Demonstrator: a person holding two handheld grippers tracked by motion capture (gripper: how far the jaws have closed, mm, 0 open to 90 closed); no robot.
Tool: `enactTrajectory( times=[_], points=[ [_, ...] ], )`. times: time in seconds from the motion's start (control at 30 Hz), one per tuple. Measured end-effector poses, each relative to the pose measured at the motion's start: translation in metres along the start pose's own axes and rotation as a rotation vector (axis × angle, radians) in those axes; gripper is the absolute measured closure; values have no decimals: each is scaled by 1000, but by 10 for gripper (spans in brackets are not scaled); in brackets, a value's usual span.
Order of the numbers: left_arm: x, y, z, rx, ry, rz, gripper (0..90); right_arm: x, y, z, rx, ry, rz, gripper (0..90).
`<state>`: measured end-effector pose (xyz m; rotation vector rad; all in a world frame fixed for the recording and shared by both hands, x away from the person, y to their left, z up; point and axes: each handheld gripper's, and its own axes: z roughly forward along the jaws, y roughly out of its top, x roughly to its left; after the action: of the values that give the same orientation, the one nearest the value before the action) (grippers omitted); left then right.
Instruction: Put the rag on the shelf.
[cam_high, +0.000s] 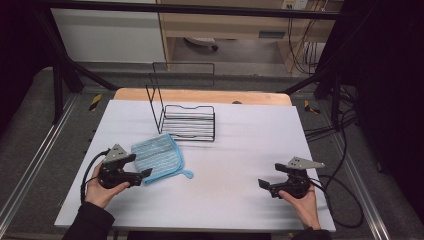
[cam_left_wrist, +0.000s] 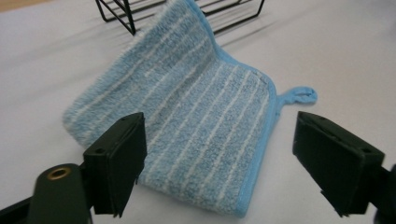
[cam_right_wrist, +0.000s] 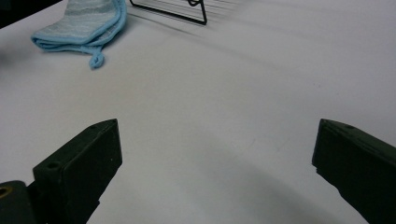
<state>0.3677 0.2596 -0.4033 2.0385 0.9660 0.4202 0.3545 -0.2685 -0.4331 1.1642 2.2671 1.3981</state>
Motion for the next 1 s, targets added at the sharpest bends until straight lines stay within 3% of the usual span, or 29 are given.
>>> enactTrajectory(
  times=[0.37, 0.5, 0.77, 1.0],
  points=[
    [-7, -19, 20, 120, -42, 23, 451, 0, -1, 2, 13, -1, 2, 22],
    [-11, -21, 25, 146, -21, 54, 496, 0, -1, 3, 18, -1, -4, 23],
    [-13, -24, 34, 170, -4, 71, 540, 1, -2, 5, 31, 3, -1, 23],
    [-11, -24, 35, 174, 10, 59, 662, 2, -2, 6, 32, 3, -1, 24]
  ],
)
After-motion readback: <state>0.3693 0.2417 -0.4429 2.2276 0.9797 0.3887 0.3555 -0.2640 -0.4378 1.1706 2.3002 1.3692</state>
